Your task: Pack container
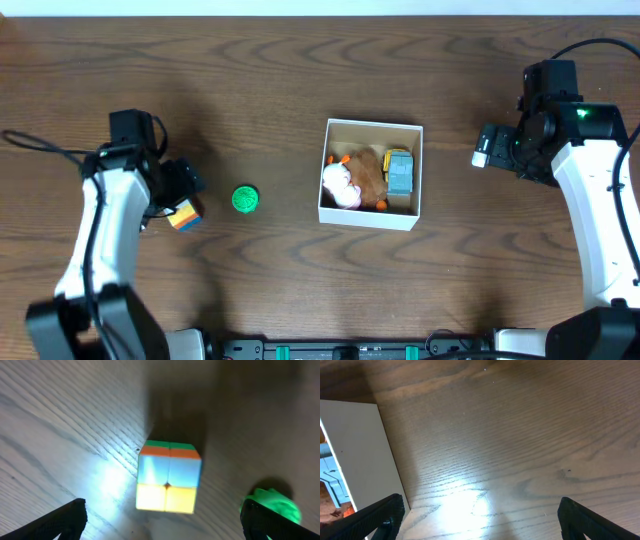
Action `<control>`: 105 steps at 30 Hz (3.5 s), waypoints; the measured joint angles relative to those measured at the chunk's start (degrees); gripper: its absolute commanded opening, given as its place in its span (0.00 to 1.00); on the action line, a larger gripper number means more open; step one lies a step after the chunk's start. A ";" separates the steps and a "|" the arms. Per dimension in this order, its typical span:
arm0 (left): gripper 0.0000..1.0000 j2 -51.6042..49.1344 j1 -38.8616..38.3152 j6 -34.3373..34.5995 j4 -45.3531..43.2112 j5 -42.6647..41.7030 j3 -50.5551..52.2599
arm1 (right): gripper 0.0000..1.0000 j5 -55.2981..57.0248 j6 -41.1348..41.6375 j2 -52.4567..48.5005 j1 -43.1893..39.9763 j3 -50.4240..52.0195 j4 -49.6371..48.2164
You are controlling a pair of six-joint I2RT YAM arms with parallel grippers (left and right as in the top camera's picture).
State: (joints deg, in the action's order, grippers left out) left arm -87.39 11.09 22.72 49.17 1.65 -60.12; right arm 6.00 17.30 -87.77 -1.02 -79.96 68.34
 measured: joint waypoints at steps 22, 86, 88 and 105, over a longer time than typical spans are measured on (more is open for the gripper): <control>0.84 -12.70 0.02 -3.21 -2.08 -4.63 0.00 | 0.99 0.00 -1.05 0.00 0.00 0.00 1.01; 0.07 10.93 -48.35 -18.97 -8.00 -6.01 -14.91 | 0.99 -0.24 -1.25 0.00 0.00 0.00 1.31; 0.07 10.03 -52.00 -20.90 -9.68 -5.64 -14.91 | 0.99 -0.24 -1.25 0.00 0.00 0.00 1.40; 0.08 -12.26 -60.39 -24.04 -12.13 -3.23 -14.93 | 0.99 -0.24 -1.25 0.00 0.00 0.00 1.49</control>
State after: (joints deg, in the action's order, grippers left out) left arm -99.66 -49.30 -1.32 37.04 -1.58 -75.05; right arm 5.76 16.05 -87.77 -1.02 -79.96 69.82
